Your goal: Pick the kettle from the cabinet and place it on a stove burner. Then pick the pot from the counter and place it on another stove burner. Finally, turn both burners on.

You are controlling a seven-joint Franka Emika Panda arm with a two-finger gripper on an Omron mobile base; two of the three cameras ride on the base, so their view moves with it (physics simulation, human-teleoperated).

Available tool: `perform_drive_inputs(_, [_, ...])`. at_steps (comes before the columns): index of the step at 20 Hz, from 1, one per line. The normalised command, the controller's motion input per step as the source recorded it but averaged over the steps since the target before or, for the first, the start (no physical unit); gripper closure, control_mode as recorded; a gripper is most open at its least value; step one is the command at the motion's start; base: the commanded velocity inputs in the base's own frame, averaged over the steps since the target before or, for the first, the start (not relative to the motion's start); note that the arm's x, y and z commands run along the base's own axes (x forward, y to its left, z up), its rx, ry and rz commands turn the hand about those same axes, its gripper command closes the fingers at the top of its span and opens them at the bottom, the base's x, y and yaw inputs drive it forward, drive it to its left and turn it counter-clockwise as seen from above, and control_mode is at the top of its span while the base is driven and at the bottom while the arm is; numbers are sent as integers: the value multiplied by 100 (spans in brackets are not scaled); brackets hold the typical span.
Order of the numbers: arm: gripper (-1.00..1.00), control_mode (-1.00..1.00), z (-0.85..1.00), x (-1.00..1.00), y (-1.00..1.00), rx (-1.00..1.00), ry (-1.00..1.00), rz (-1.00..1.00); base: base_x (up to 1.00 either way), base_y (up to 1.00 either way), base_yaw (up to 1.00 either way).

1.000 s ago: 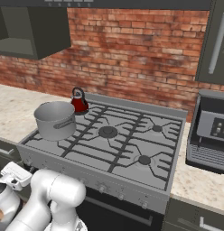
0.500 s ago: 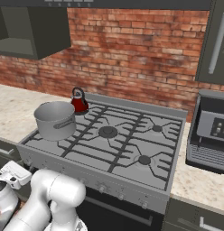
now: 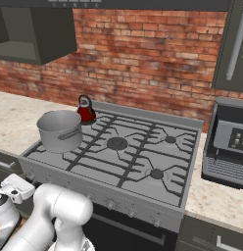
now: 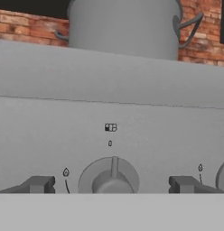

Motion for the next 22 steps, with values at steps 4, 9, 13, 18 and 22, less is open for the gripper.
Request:
perform_drive_inputs(4, [-100,-100,0,0,-11,-2,4,0,0,0,0])
perform_drive_inputs(9, [-100,-100,0,2,-10,-2,1,0,0,0,0])
perform_drive_inputs(13, [-100,-100,0,8,-3,0,0,0,0,0,0])
perform_drive_inputs(18, [-100,-100,0,4,0,0,0,0,0,0,0])
perform_drive_inputs(22, [100,-100,-3,5,0,0,0,0,0,0,0])
